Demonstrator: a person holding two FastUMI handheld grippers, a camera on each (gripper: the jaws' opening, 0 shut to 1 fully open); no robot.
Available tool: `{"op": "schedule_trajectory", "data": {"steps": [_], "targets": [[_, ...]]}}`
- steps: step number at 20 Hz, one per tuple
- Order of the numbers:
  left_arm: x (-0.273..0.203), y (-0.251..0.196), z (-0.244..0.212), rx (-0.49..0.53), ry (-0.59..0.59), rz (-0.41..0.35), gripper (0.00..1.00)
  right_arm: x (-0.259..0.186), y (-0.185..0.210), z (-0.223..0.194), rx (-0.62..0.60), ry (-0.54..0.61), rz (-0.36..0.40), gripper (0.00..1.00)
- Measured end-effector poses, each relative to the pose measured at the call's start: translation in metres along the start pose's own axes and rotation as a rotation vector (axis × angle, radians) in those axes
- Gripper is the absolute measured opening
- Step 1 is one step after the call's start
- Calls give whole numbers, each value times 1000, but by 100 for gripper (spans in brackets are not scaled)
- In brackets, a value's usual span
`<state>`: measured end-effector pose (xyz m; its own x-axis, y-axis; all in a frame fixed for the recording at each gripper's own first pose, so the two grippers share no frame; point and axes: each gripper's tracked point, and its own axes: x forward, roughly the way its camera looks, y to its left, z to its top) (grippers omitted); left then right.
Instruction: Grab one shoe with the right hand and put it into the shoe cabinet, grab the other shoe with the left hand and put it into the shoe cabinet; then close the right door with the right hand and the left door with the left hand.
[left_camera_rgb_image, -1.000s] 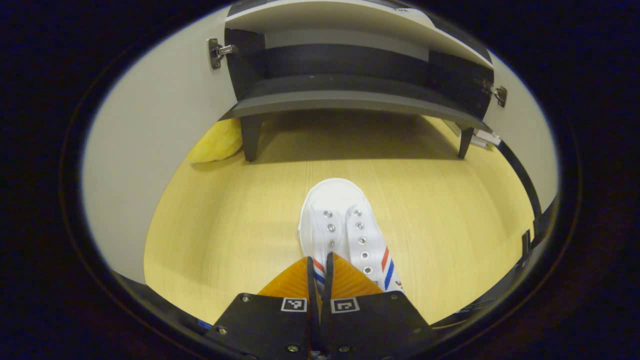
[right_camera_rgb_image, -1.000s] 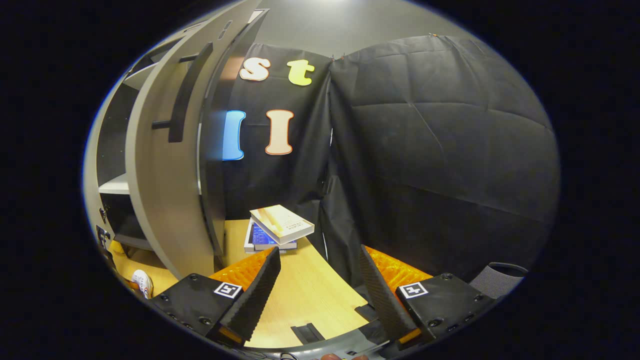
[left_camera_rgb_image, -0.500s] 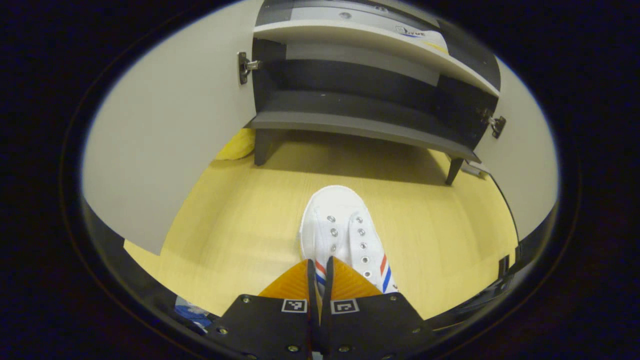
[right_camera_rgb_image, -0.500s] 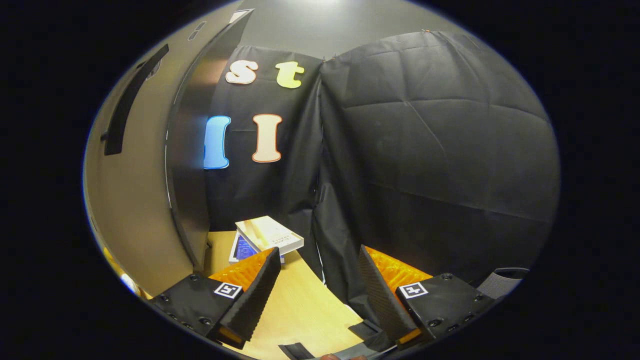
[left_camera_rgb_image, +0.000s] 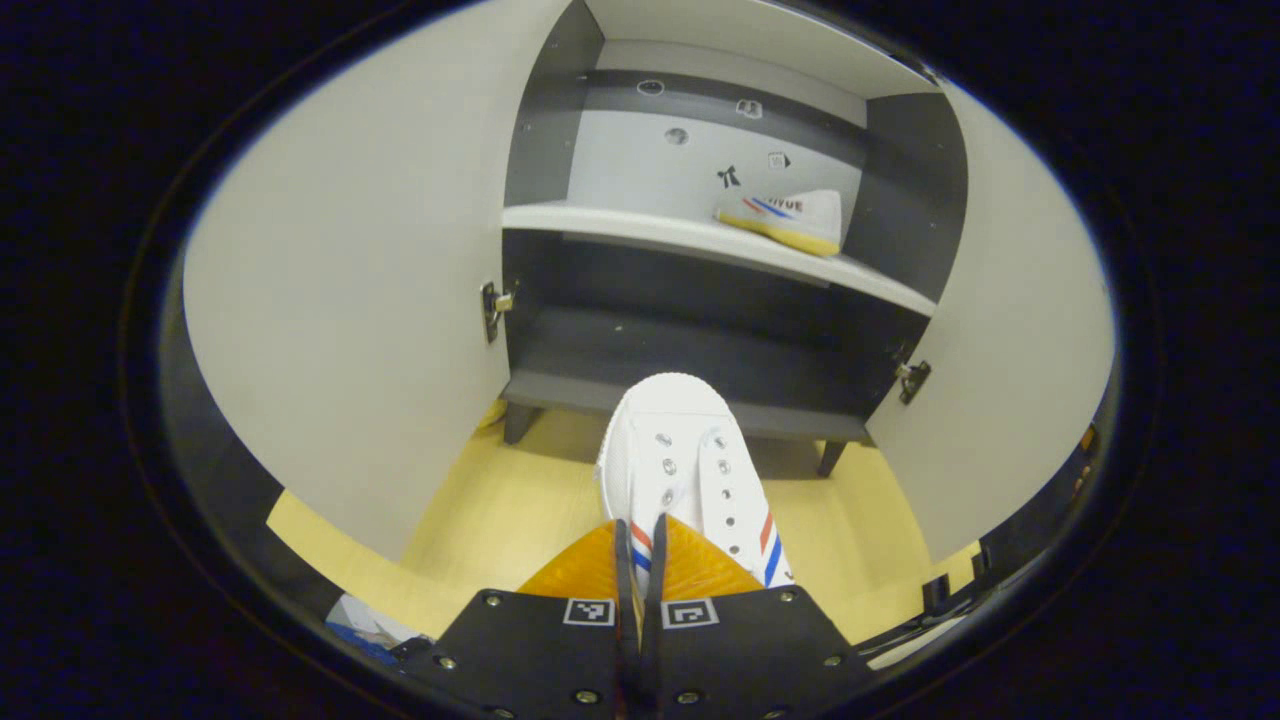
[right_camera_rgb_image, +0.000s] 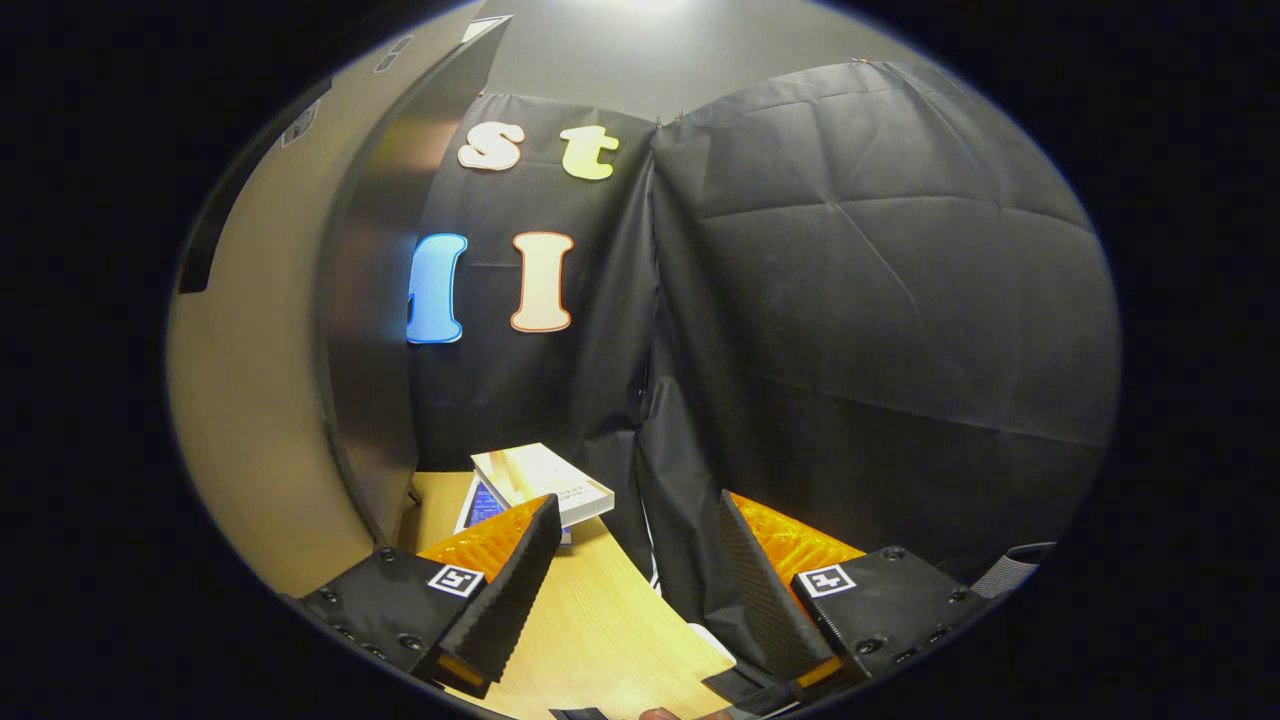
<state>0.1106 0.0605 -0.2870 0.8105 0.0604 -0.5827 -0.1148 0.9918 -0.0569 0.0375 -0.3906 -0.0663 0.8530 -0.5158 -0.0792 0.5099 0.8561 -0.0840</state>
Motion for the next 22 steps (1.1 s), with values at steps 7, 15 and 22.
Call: {"op": "schedule_trajectory", "data": {"steps": [7,15,22], "targets": [[-1,-6,1,69,-215,-60,2,7,9,-5,28,7,31,98],[-6,-6,6,82,-366,-63,2,2,2,-19,63,40,43,98],[-11,-4,8,103,-364,-5,3,2,-9,-29,107,78,39,98]]}}
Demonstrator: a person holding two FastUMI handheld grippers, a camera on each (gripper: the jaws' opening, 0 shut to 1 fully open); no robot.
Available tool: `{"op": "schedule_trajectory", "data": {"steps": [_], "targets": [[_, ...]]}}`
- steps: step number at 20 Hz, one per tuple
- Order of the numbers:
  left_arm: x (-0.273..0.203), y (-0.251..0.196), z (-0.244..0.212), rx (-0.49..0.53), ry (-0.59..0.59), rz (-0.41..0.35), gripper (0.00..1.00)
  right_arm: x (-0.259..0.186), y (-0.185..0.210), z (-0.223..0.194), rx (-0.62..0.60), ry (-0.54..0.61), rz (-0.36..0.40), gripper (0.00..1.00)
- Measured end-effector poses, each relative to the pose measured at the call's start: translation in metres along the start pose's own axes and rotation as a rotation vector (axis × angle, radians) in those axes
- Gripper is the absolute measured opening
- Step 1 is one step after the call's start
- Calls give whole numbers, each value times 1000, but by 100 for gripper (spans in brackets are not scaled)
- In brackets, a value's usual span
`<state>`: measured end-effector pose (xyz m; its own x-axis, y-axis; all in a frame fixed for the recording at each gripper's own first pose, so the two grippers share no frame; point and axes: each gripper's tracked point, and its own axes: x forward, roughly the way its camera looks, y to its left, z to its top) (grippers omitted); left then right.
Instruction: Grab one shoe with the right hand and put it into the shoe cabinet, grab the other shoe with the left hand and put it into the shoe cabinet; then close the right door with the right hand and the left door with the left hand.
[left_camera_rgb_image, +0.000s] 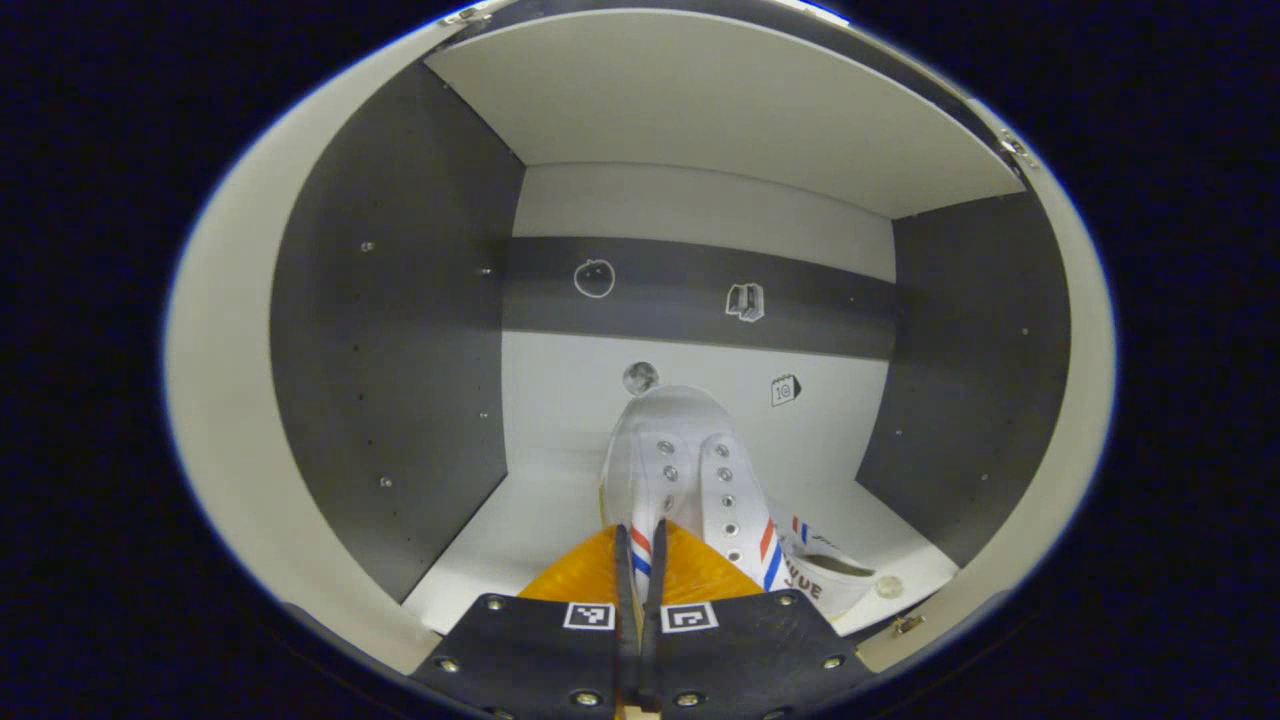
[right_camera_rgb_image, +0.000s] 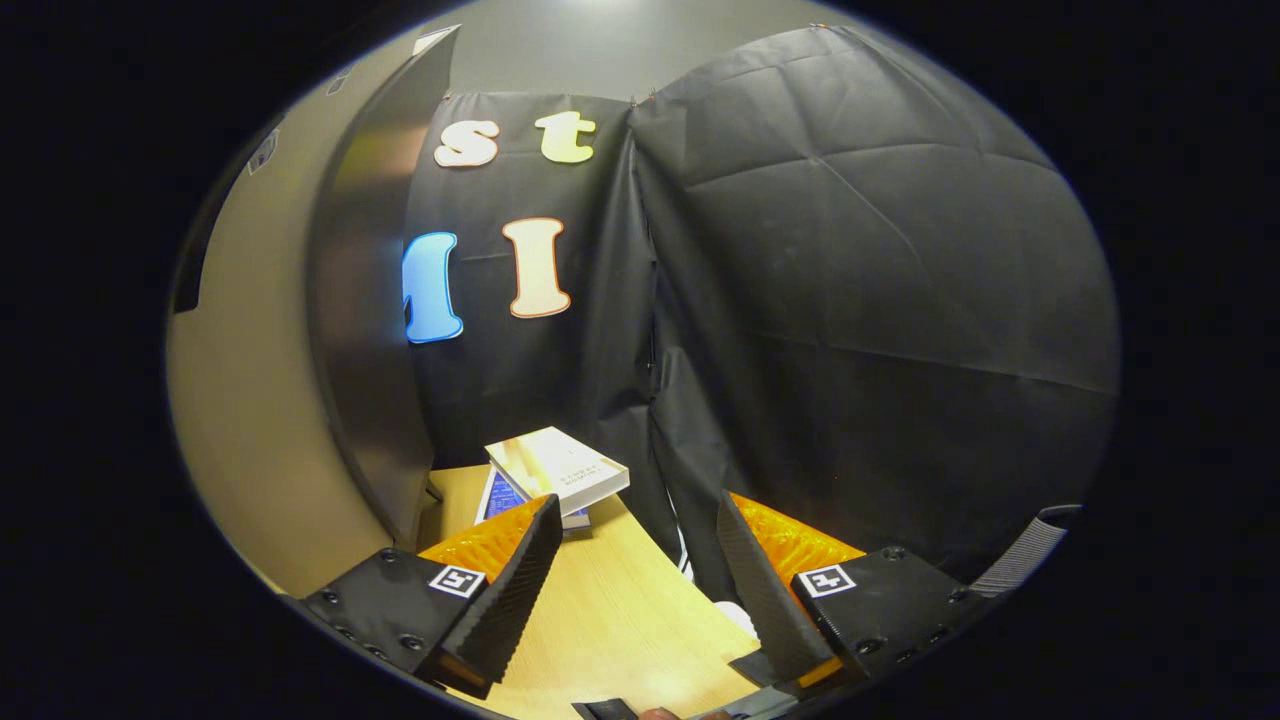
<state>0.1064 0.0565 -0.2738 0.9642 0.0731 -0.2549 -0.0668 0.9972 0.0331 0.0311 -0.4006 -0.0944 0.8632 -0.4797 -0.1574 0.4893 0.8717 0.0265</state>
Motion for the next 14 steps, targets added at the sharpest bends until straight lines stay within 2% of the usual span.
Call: {"op": "schedule_trajectory", "data": {"steps": [1,4,5,7,8,11,12,13,14], "targets": [[-1,0,1,11,8,3,0,1,-1,0,1,2,0,98],[-4,1,-1,17,53,9,2,9,1,2,-6,8,3,94],[-2,1,-5,9,73,15,2,11,3,4,-7,5,5,96],[-4,2,-9,-10,99,31,0,15,6,9,-9,-8,9,94],[-4,2,-9,-18,104,39,2,17,8,11,-13,-11,11,96],[-5,0,-14,-35,127,38,2,22,15,9,-11,-10,31,96],[-6,2,-18,-34,143,42,12,24,17,9,-11,-11,35,96],[-9,2,-24,-34,170,43,12,25,19,9,-11,-12,40,96],[-15,-1,-14,-36,138,33,15,26,22,9,-10,-12,44,96]]}}
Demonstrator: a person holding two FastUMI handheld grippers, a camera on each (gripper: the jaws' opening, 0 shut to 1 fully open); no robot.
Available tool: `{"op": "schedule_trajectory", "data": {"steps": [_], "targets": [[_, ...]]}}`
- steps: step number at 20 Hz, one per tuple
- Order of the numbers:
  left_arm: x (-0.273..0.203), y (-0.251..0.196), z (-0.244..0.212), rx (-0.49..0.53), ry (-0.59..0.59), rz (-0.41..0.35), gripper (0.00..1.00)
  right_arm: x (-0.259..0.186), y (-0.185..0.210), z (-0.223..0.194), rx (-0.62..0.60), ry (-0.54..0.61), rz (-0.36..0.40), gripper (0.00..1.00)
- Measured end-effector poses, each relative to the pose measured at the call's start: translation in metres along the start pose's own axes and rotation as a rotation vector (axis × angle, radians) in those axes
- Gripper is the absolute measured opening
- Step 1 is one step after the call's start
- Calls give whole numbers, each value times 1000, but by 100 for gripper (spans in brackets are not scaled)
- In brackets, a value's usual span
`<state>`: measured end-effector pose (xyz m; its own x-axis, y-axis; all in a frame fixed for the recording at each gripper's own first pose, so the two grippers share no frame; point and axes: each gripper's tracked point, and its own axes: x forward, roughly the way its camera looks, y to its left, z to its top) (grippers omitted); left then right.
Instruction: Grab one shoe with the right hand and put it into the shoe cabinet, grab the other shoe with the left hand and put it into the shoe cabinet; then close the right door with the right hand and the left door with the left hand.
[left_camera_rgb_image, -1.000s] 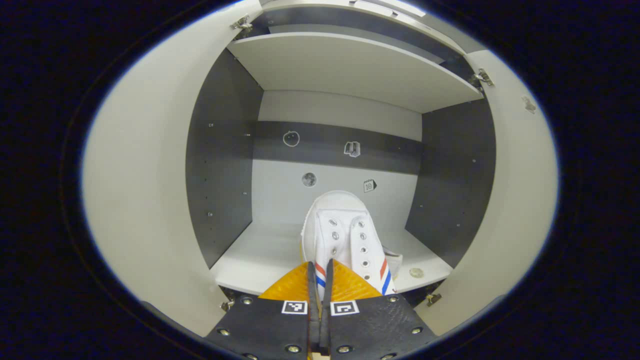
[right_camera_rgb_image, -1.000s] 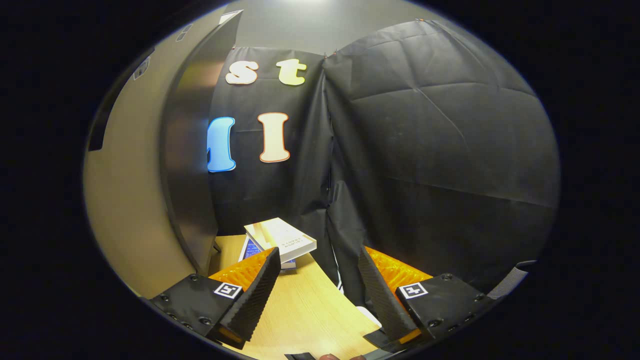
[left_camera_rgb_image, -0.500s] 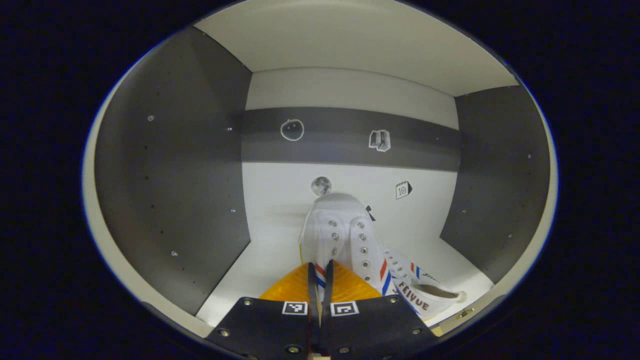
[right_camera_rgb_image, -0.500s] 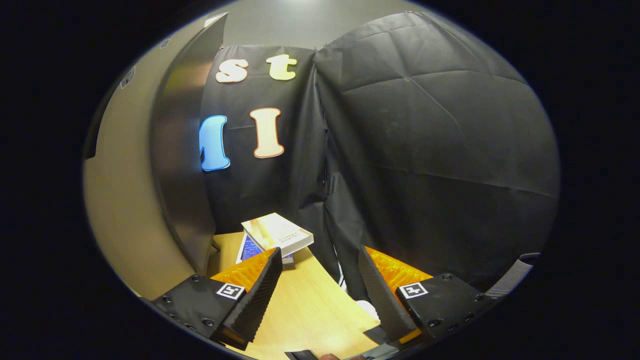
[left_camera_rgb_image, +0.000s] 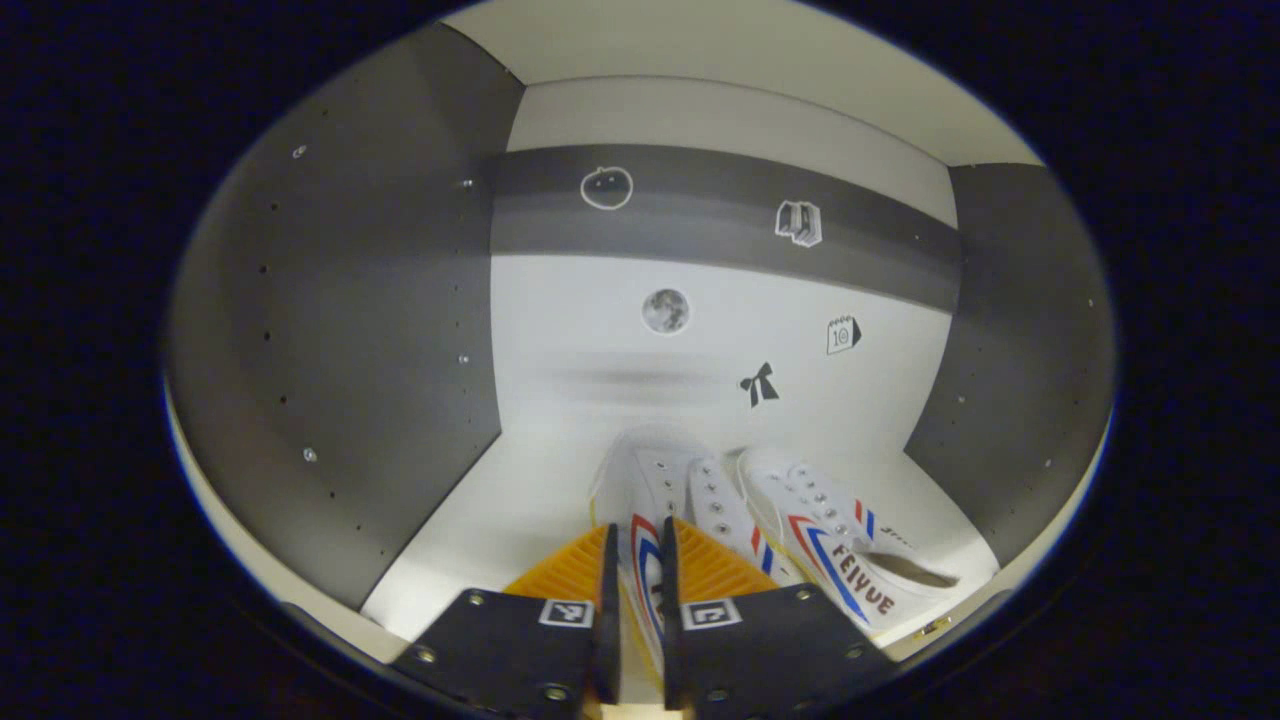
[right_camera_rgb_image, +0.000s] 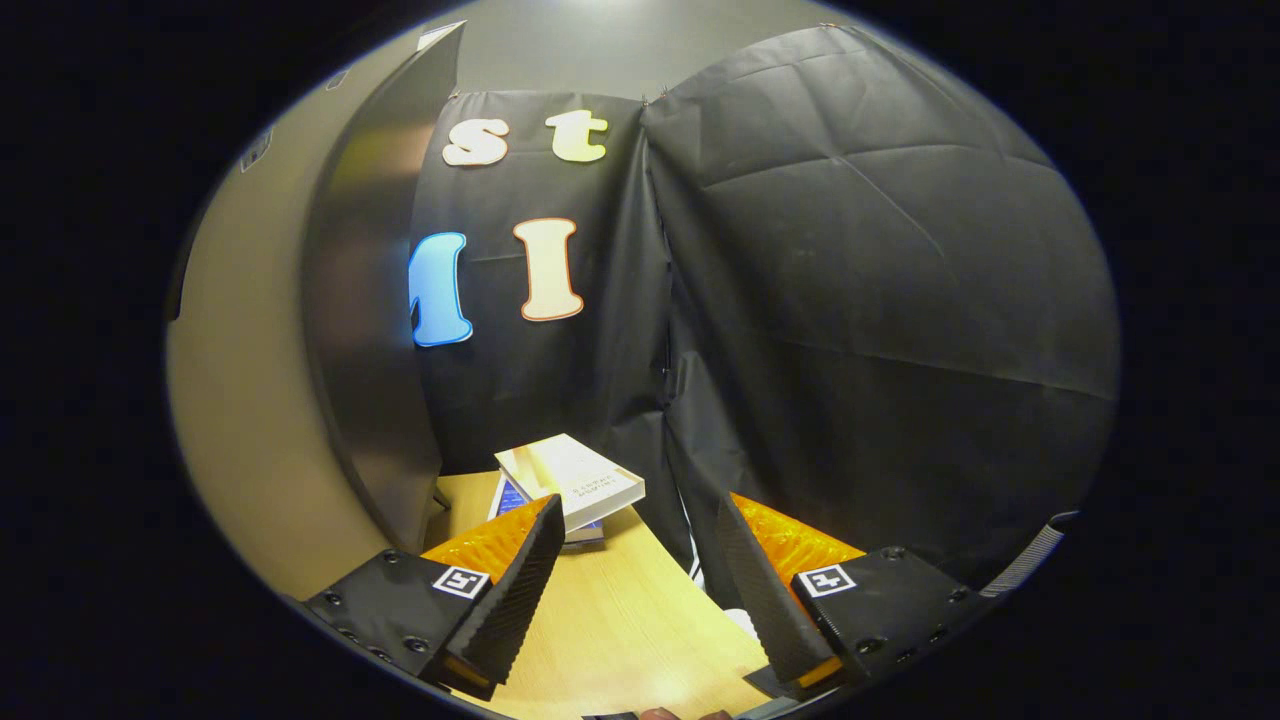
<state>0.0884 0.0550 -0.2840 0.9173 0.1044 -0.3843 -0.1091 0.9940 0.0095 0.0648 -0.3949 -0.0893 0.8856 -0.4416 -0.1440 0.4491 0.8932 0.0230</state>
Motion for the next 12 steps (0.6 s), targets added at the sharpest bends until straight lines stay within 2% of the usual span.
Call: {"op": "schedule_trajectory", "data": {"steps": [1,3,6,8,12], "targets": [[0,3,11,7,-55,-9,19,1,2,0,1,-1,5,96],[-11,4,36,36,-166,-2,48,2,7,3,3,-5,19,96],[-31,11,57,79,-268,55,92,2,14,12,10,-18,44,96],[-52,5,68,83,-334,50,92,-1,19,27,13,-46,60,94],[-89,-3,78,82,-431,34,92,-6,31,59,12,-101,107,96]]}}
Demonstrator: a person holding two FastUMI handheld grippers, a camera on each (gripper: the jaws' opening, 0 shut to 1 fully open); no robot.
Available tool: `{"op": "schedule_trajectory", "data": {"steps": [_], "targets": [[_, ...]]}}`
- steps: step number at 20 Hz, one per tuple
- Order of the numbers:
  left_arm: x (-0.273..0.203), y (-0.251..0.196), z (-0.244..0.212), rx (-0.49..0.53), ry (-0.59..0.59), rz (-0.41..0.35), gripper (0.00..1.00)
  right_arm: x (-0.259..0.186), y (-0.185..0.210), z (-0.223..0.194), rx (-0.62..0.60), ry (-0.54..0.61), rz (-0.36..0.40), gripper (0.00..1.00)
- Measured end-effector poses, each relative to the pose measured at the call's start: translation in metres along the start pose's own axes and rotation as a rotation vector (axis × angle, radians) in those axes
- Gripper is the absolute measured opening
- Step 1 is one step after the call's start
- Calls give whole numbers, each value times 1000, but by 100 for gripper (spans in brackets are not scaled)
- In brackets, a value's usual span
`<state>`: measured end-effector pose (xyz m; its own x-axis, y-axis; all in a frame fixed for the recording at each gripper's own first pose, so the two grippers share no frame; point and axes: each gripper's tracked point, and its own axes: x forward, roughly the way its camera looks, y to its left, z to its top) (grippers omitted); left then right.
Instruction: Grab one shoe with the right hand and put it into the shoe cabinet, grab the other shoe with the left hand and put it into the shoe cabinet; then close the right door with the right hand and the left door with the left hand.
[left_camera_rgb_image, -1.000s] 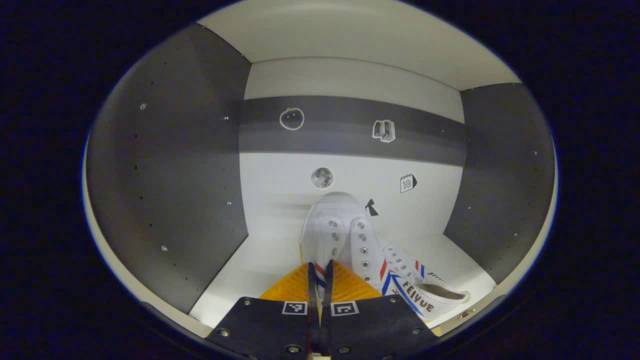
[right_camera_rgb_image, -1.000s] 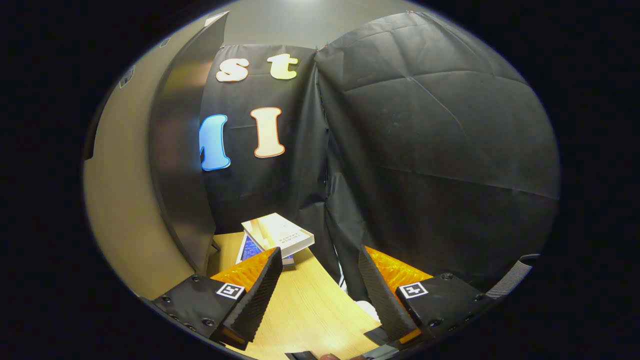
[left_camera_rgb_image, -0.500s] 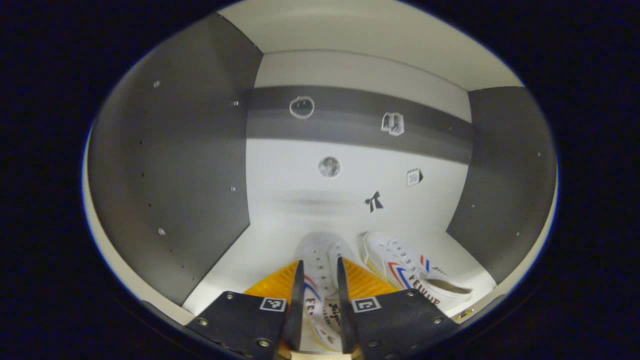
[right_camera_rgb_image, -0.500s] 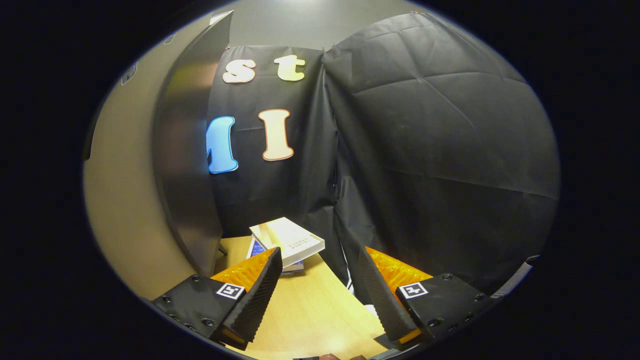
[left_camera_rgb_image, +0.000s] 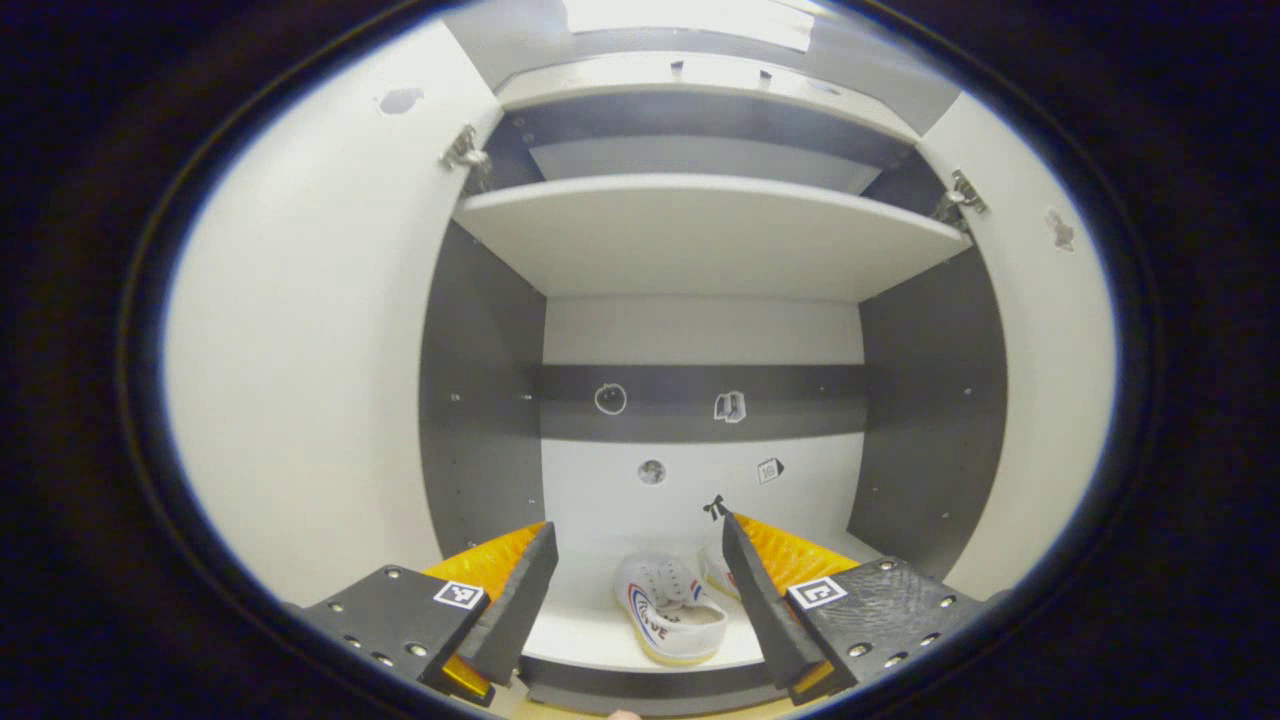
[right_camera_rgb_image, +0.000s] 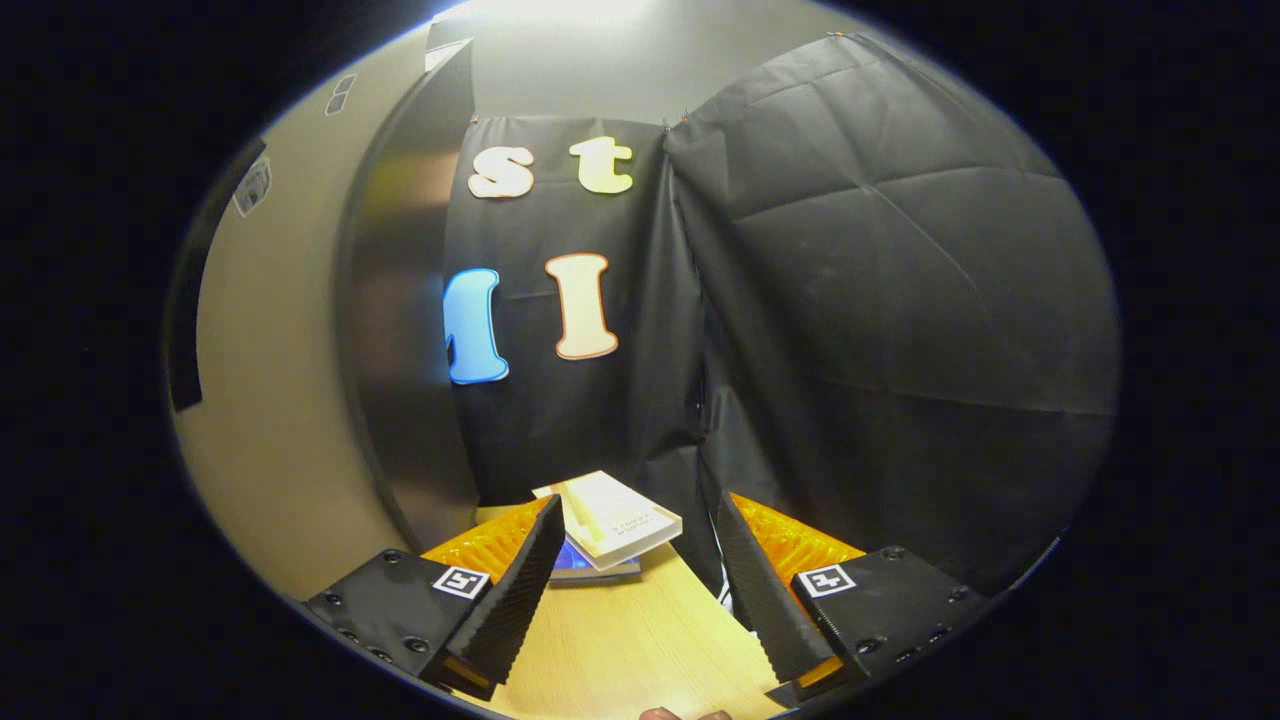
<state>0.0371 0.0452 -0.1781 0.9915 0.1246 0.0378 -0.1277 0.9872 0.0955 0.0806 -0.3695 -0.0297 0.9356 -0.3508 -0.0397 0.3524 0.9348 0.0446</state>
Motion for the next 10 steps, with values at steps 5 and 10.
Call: {"op": "schedule_trajectory", "data": {"steps": [5,10], "targets": [[-17,7,-3,-3,-16,70,92,-6,21,47,1,-63,75,94],[-24,13,9,23,37,164,93,-18,54,84,5,-66,183,94]]}}
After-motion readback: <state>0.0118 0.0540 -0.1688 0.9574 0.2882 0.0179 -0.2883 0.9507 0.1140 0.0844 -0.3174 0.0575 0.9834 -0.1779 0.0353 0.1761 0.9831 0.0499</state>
